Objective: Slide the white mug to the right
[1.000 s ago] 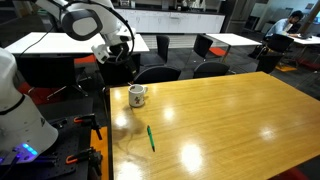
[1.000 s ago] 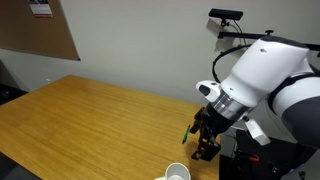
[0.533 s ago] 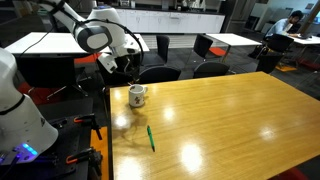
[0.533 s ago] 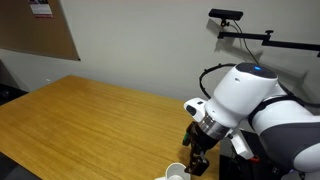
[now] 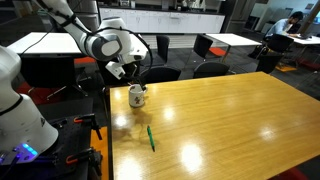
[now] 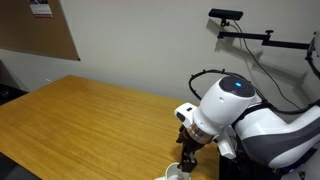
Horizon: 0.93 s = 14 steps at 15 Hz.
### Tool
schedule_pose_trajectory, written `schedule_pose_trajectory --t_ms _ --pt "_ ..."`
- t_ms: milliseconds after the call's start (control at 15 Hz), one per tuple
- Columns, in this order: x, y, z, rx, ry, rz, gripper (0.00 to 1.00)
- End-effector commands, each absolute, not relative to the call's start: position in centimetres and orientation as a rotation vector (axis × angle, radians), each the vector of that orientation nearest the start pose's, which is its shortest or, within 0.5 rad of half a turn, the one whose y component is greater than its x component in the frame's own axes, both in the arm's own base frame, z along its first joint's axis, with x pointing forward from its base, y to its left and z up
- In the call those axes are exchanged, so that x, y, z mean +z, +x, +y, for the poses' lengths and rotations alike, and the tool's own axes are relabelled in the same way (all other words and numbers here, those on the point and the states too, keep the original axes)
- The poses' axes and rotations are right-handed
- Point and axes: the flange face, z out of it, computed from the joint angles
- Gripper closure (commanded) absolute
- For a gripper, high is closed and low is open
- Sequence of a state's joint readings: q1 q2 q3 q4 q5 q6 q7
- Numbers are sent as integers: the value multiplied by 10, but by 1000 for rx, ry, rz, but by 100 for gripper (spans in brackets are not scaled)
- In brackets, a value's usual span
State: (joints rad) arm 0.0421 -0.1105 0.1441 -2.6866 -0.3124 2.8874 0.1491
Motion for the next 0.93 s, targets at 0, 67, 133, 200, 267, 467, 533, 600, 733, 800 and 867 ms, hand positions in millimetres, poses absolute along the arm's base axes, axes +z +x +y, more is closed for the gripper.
schedule_pose_trajectory --t_ms 0,67,133,200,267,467,533,600,733,800,867 --pt "287 439 102 -508 -3155 -506 0" --pt "283 440 103 -496 -3157 -504 0" --pt "279 442 105 -483 -3156 -505 0" --pt "275 443 105 -465 -3156 -504 0" --pt "271 444 106 -451 -3158 -505 0" --pt "262 448 105 -419 -3159 -502 0" --pt "259 449 105 -411 -3159 -502 0" --pt "256 450 105 -404 -3158 -502 0" --pt "253 453 106 -392 -3156 -500 0" --pt "251 454 106 -386 -3156 -499 0" --pt "248 455 106 -377 -3156 -497 2"
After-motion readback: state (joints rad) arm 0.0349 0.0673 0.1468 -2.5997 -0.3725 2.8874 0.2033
